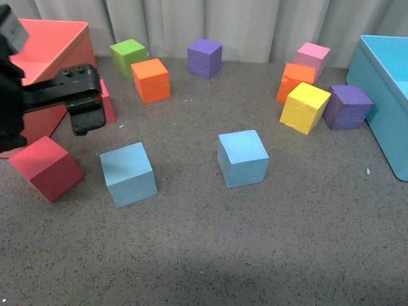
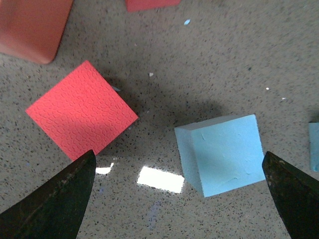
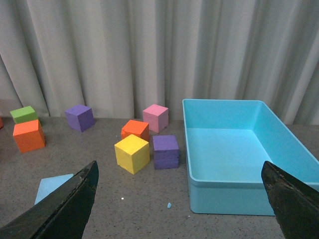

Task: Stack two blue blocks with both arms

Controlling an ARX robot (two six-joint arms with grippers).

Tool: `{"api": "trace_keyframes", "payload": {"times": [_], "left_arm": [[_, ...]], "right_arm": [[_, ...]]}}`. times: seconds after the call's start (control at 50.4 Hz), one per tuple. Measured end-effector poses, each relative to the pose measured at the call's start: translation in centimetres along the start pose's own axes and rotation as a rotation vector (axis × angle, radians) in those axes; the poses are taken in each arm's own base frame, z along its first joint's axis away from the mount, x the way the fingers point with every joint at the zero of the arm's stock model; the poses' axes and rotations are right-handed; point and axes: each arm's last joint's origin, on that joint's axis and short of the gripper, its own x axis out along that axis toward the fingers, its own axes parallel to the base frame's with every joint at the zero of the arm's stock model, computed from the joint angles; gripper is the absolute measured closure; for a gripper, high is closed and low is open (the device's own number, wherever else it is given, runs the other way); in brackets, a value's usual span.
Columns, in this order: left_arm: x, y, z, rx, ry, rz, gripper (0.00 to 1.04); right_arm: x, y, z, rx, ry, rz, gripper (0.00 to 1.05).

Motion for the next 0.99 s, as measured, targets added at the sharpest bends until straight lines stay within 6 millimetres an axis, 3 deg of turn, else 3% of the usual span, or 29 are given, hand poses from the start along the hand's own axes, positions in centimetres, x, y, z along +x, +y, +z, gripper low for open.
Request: {"api": "trace_keyframes", "payload": {"times": [0.377, 0.991], "left_arm": [[3.8, -3.7, -0.3, -0.005, 0.209, 0.009, 0.07], [7.2, -5.2, -0.8, -0.065, 0.29, 0.067, 0.07]], "right_arm": [[0.0, 0.0, 0.0, 0.0, 0.0, 0.0, 0.09], [0.0, 0.0, 0.0, 0.0, 0.0, 0.0, 0.09]]}}
